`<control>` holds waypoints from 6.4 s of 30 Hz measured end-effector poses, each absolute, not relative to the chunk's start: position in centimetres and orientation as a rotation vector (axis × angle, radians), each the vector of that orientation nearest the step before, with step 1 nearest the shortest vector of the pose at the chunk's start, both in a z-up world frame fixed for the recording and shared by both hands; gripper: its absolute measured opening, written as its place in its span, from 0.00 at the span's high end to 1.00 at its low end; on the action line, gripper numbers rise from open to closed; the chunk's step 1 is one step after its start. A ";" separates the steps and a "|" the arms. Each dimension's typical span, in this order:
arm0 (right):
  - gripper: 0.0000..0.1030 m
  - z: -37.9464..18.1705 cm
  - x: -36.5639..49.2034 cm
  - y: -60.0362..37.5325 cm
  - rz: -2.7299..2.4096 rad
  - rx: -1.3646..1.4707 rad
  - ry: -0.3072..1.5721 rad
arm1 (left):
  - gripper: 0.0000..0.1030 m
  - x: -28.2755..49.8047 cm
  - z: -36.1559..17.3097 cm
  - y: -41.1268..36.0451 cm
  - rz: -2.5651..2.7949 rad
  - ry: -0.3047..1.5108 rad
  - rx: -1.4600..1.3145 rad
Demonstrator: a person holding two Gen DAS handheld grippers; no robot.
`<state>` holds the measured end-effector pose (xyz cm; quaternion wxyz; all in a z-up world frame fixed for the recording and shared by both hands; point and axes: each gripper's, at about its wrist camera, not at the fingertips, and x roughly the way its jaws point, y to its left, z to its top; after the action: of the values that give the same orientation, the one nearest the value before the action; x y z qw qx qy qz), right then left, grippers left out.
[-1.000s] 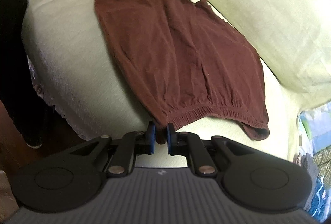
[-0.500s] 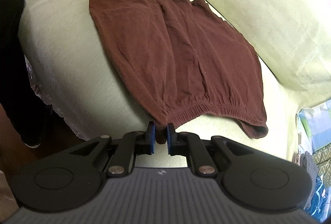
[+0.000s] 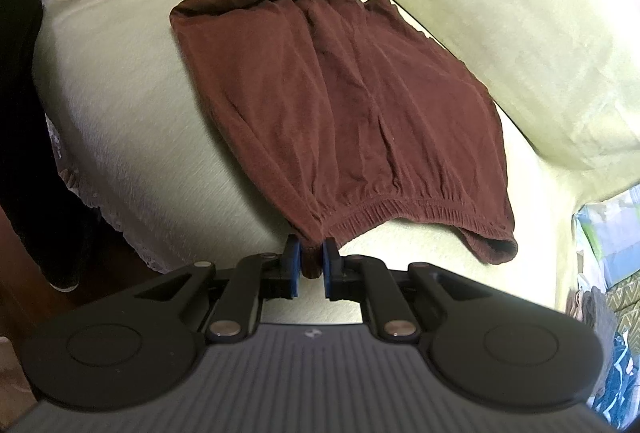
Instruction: Fold clothes
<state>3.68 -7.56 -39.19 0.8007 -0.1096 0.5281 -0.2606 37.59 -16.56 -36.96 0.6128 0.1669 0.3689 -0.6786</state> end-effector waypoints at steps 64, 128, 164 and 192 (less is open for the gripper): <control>0.76 -34.7 -0.6 -8.2 -0.618 0.004 0.950 | 0.77 41.1 -36.8 -0.3 -1.351 0.915 0.817; 0.92 -40.8 -11.3 -31.9 -0.894 0.633 0.484 | 1.00 14.9 -40.6 -48.5 -1.789 0.356 1.148; 0.88 -41.2 -12.2 -35.0 -0.771 0.714 0.515 | 1.00 14.6 -40.1 -48.2 -2.058 -0.069 1.720; 0.77 -38.2 -9.9 -32.8 -0.830 0.564 0.474 | 0.59 25.4 -34.7 -43.8 -1.829 0.237 1.255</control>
<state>-9.93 -32.76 -38.22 0.8500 0.2676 0.2251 -0.3940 25.35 -43.76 -34.72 0.4400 0.5053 0.0956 -0.7362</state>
